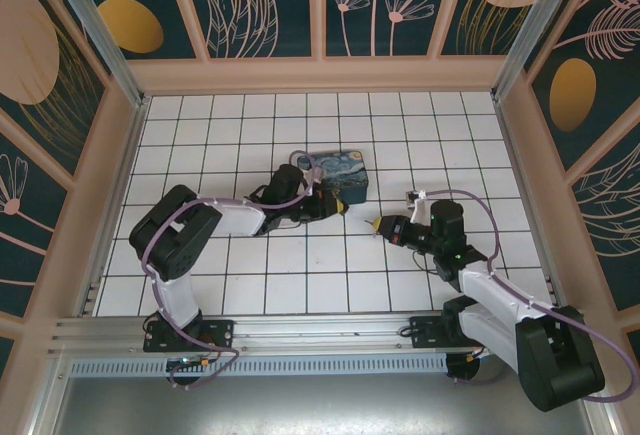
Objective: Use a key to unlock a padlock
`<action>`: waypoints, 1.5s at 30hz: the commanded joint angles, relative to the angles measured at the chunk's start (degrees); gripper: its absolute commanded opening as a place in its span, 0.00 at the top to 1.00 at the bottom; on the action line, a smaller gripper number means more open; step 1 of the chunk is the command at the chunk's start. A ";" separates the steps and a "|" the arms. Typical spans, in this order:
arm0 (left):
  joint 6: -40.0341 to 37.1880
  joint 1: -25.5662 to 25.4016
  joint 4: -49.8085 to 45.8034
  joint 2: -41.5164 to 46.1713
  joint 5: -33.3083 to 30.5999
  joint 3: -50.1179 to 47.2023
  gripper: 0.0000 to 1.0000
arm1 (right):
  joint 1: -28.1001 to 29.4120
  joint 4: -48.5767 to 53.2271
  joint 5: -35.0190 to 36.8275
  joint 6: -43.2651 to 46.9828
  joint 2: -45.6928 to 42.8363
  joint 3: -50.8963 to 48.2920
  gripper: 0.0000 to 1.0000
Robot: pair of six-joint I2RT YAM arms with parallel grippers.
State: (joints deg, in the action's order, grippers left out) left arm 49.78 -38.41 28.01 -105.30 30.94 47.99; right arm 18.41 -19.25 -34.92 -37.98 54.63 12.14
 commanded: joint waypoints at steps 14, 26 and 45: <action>14.46 1.91 9.46 11.17 8.61 -0.58 0.93 | 2.79 -10.37 -0.09 -10.36 -0.87 2.91 1.00; 15.79 3.22 2.75 16.65 3.94 -1.38 0.92 | 7.45 -6.73 2.02 -12.74 -4.72 8.01 1.00; 19.94 3.34 -0.21 18.72 7.34 -3.96 0.92 | 13.38 -8.83 7.35 -11.37 -3.47 7.19 1.00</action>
State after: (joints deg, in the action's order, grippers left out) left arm 67.55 -35.35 19.81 -88.14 34.24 44.07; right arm 30.65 -24.71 -30.59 -49.89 51.48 18.98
